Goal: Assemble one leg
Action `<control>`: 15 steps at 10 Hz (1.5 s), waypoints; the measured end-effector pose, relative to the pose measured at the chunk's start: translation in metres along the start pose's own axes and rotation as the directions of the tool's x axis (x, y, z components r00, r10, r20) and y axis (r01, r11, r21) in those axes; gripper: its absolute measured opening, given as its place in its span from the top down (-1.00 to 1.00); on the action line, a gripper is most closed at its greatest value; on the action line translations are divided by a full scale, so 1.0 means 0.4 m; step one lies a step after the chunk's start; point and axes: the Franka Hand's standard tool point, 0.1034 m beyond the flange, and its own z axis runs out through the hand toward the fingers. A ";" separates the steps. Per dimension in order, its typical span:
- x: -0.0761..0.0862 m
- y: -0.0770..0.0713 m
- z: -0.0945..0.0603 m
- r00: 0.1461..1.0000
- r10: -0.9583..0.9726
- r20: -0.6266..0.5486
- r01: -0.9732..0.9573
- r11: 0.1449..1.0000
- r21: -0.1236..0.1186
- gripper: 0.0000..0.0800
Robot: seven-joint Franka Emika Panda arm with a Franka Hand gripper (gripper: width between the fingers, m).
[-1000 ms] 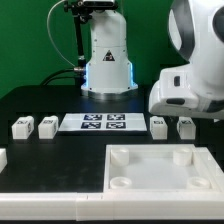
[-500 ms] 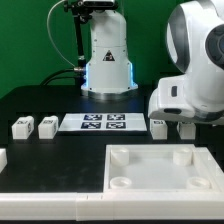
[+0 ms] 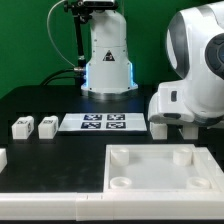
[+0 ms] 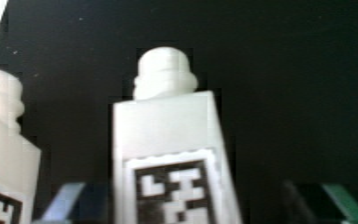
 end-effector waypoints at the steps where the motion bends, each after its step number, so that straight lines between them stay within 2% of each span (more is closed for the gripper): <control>1: 0.000 0.000 0.000 1.000 0.000 0.000 0.000 1.000 0.000 0.04; 2: 0.000 0.000 0.000 1.000 0.000 0.001 0.000 1.000 0.000 0.28; 7: -0.001 0.006 -0.008 1.000 -0.012 0.002 0.012 1.000 -0.001 0.28; 8: -0.017 0.038 -0.084 0.999 -0.054 0.005 0.054 0.999 -0.005 0.28; 9: -0.036 0.068 -0.170 0.999 -0.046 -0.019 0.046 0.999 0.011 0.28; 10: -0.053 0.082 -0.223 0.998 -0.040 -0.055 0.041 0.999 0.022 0.27; 11: -0.090 0.091 -0.239 0.999 -0.032 -0.006 0.032 0.999 0.014 0.27; 12: -0.062 0.082 -0.238 0.998 -0.033 -0.053 0.034 0.999 0.022 0.27; 13: -0.037 0.066 -0.253 0.982 -0.035 -0.188 0.044 0.998 0.040 0.27; 14: -0.046 0.074 -0.267 0.958 -0.065 -0.280 0.078 0.996 0.037 0.27; 15: -0.020 0.110 -0.328 0.926 -0.115 -0.359 0.124 0.992 0.002 0.27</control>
Offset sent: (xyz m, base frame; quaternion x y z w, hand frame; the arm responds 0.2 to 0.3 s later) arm 0.0000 0.0000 0.0000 0.0000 0.0000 0.0000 1.0000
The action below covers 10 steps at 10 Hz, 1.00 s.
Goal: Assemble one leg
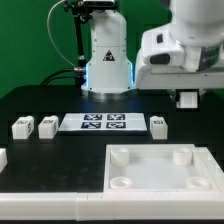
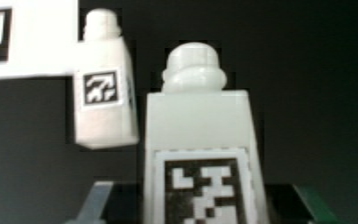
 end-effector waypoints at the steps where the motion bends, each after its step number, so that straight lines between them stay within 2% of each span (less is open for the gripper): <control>1: 0.060 0.042 -0.075 0.991 -0.051 -0.125 0.045 0.998 -0.048 0.27; 2: 0.085 0.064 -0.147 0.971 -0.107 -0.213 0.089 0.992 -0.091 0.27; 3: 0.110 0.053 -0.213 0.952 -0.114 -0.285 0.092 0.992 -0.090 0.27; 4: 0.138 0.037 -0.210 0.887 -0.128 -0.444 0.103 0.991 -0.080 0.27; 5: 0.117 0.044 -0.181 0.846 -0.131 -0.517 0.107 0.991 -0.076 0.27; 6: 0.121 0.042 -0.186 0.806 -0.132 -0.577 0.111 0.991 -0.072 0.27; 8: 0.131 0.033 -0.187 0.644 -0.129 -0.754 0.128 0.990 -0.059 0.27; 9: 0.172 0.036 -0.217 0.559 -0.155 -0.815 0.150 0.985 -0.085 0.27; 10: 0.230 0.030 -0.259 0.469 -0.163 -0.868 0.156 0.983 -0.100 0.27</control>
Offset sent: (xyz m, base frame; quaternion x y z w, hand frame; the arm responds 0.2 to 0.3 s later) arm 0.0000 0.0000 0.0000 0.0000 0.2667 0.0000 0.9638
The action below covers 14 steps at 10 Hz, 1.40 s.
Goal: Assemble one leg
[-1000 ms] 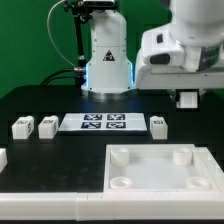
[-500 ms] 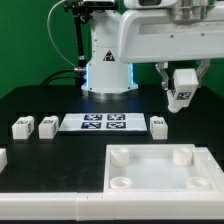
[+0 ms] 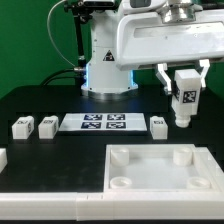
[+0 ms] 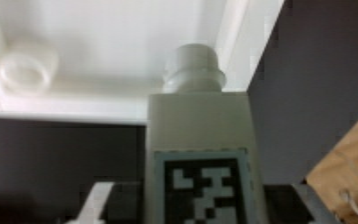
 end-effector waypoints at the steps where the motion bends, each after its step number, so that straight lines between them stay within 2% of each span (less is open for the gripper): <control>1: 0.031 -0.001 0.018 0.992 -0.024 -0.125 0.023 1.000 -0.011 0.27; 2: -0.018 -0.002 0.043 0.999 -0.024 -0.046 0.023 1.000 -0.013 0.27; 3: -0.007 -0.001 0.036 0.999 -0.025 -0.047 0.025 1.000 -0.013 0.27; 6: -0.013 0.001 0.043 0.998 -0.039 -0.051 0.038 0.999 -0.015 0.27; 7: -0.024 0.009 0.058 0.998 -0.049 -0.048 0.048 0.999 -0.019 0.27; 8: -0.011 0.020 0.076 0.998 -0.053 -0.041 0.052 0.998 -0.023 0.27; 9: 0.018 0.027 0.104 0.997 -0.052 -0.055 0.050 0.998 -0.027 0.27; 10: 0.034 0.023 0.133 0.997 -0.051 -0.063 0.049 0.998 -0.026 0.27; 12: 0.017 0.018 0.169 0.998 -0.040 -0.049 0.039 0.999 -0.023 0.27; 14: -0.007 0.001 0.183 0.999 -0.030 -0.038 0.029 0.999 -0.018 0.27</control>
Offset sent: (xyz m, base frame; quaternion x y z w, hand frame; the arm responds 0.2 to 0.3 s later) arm 0.0000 0.0000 0.0000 0.0000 0.0000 0.0000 1.0000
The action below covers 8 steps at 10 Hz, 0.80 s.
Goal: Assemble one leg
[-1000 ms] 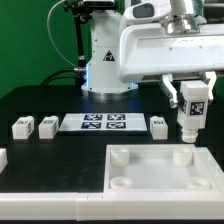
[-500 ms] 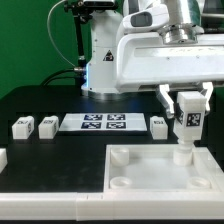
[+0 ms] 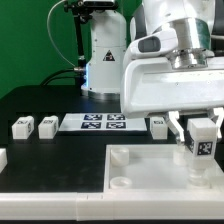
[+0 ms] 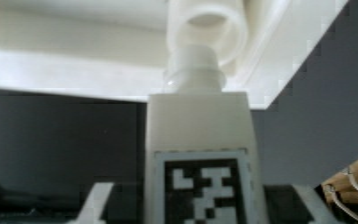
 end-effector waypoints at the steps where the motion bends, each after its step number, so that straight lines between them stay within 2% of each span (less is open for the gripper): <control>1: -0.009 -0.002 0.006 1.000 -0.002 0.007 0.002 1.000 0.001 0.27; 5: -0.047 -0.012 0.029 0.999 -0.007 0.031 0.006 1.000 0.005 0.27; 7: -0.048 -0.011 0.030 1.000 0.000 0.029 0.000 1.000 0.002 0.27; 8: -0.050 -0.011 0.032 0.999 -0.003 0.034 0.003 1.000 0.002 0.13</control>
Offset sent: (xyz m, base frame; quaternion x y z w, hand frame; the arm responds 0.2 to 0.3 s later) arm -0.0029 0.0043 -0.0101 0.0014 0.0070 0.0003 1.0000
